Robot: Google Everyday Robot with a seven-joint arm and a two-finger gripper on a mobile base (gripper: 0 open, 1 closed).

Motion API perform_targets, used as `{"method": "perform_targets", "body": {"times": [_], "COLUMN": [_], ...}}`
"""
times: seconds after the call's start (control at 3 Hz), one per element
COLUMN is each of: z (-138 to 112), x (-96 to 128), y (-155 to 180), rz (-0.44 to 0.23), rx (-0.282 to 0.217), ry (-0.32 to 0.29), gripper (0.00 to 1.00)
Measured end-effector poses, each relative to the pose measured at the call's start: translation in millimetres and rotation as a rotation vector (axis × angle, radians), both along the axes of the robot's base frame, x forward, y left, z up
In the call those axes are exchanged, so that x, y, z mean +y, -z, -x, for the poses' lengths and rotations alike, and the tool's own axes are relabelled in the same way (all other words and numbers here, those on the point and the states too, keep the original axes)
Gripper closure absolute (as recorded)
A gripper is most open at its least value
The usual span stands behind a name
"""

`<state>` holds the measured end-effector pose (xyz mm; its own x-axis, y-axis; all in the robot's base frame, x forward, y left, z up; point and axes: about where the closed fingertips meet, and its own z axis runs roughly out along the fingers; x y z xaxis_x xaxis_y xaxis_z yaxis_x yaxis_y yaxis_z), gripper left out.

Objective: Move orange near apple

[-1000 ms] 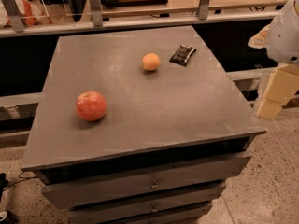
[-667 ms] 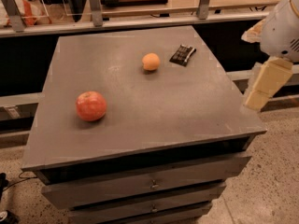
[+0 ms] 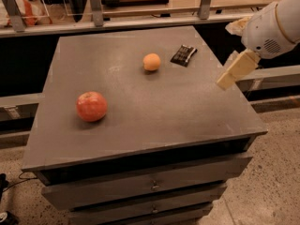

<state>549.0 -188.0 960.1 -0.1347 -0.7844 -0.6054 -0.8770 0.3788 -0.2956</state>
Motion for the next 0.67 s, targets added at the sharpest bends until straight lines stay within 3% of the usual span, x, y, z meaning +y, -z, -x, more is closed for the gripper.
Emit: {"method": "perform_targets", "body": {"times": [0.33,0.67], "z": [-42.4,-43.8], "x": [16.7,23.9], "y": [6.5,10.1], "rz": [-0.121,-0.116], "rx": [-0.044,-0.038], "ry": [-0.024,-0.017], "gripper": [0.00,0.00]}}
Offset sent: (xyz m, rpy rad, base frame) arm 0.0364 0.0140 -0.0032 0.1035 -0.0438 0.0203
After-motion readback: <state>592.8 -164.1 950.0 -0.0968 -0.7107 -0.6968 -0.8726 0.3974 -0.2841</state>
